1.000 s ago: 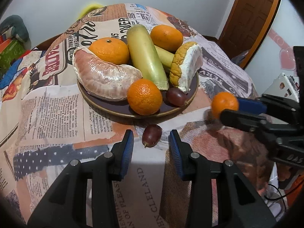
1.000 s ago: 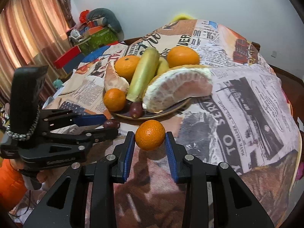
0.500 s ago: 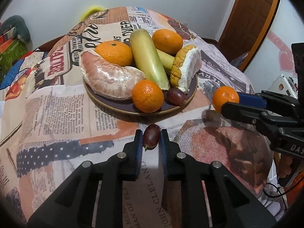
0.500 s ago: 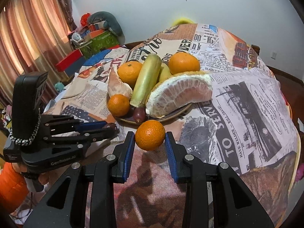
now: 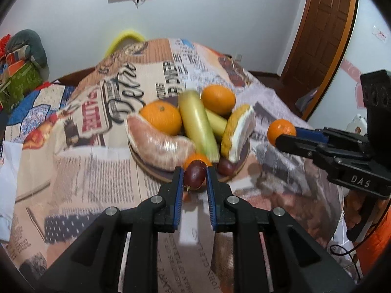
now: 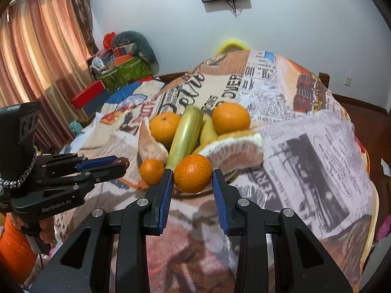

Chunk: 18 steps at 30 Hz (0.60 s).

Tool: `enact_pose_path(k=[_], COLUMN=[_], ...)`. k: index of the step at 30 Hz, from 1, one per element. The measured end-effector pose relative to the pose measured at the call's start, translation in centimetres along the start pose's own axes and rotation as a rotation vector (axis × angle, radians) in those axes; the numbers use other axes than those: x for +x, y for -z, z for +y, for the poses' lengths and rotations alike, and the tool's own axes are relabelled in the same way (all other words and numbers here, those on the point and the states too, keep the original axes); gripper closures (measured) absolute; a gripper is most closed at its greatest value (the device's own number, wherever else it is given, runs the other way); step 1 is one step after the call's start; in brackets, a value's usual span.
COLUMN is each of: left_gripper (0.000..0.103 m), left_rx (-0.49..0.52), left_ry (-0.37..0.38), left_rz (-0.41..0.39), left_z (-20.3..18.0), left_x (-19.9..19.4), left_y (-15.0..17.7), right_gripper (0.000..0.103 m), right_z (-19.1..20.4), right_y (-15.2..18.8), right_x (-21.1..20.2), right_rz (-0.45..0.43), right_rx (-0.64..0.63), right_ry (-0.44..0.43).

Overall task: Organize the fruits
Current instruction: 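Lower the mandarin and grape onto the plate and open both grippers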

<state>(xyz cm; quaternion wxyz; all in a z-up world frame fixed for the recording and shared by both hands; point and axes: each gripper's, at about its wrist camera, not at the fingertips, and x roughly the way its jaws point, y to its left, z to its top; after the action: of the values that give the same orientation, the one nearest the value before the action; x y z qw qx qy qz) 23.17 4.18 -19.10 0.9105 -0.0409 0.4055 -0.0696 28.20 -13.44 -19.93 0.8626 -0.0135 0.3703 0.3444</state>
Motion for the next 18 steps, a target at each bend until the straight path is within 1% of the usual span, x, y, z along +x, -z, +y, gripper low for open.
enact_pose_path(k=[7, 18], left_gripper=[0.085, 0.085], left_rx=[-0.005, 0.016], left_ry=[-0.012, -0.010], left_rz=[-0.042, -0.050], left_z=[0.6, 0.9], left_x=[0.4, 3.0], left_y=[-2.1, -4.3], right_gripper=[0.073, 0.073], right_z=[0.1, 0.0], right_y=[-1.4, -3.6], right_x=[0.3, 2.5], right_rz=[-0.030, -0.041], right_rx=[-0.023, -0.054], right_ry=[0.014, 0.010])
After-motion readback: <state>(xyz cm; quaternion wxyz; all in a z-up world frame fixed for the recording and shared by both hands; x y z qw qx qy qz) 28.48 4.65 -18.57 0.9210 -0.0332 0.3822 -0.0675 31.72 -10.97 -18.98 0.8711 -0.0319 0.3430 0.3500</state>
